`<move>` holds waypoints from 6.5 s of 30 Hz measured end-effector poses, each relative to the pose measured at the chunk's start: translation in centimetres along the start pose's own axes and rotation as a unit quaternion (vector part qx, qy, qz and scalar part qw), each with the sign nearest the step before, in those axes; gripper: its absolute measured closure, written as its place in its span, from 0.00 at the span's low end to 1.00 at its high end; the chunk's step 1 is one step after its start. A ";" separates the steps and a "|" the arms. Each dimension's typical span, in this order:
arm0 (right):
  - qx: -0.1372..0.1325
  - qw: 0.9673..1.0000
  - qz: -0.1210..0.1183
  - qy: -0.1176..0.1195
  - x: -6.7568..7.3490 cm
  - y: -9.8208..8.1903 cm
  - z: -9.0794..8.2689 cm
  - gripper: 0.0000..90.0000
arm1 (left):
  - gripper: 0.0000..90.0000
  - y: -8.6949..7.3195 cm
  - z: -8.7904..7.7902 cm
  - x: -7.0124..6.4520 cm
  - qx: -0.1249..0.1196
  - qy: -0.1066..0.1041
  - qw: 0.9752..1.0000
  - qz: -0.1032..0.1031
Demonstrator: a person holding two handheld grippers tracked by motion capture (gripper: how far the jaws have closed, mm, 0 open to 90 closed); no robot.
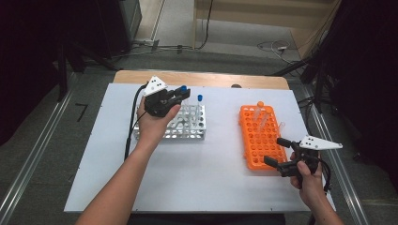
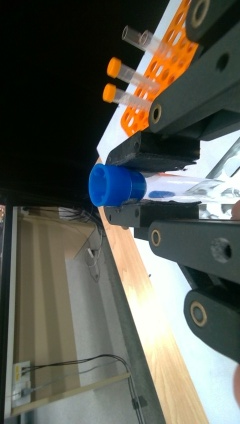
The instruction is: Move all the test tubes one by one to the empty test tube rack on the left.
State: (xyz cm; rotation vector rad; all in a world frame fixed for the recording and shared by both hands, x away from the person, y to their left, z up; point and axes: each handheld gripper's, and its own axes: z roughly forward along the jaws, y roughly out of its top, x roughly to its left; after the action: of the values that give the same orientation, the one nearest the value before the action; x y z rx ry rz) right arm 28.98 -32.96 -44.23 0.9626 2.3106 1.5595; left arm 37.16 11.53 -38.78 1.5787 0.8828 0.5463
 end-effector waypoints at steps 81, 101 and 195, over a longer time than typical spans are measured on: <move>-0.001 1.000 0.011 -0.021 -1.3 -0.2 0.4 0.00 | 0.06 -2.8 -1.7 -2.4 0.034 -0.032 0.999 -0.025; -0.004 0.998 0.025 -0.053 -3.6 -0.2 0.4 0.02 | 0.00 -6.1 -7.2 -3.1 0.034 -0.035 0.998 -0.029; 0.005 0.998 -0.050 0.046 8.6 1.5 7.0 0.82 | 0.17 -7.0 -6.3 -9.5 0.055 -0.138 0.989 -0.009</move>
State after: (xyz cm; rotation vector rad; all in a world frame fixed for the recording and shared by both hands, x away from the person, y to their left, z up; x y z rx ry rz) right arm 26.40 -22.12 -44.26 0.7804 2.3903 1.5849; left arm 24.97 8.18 -43.11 1.6961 0.7246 0.2605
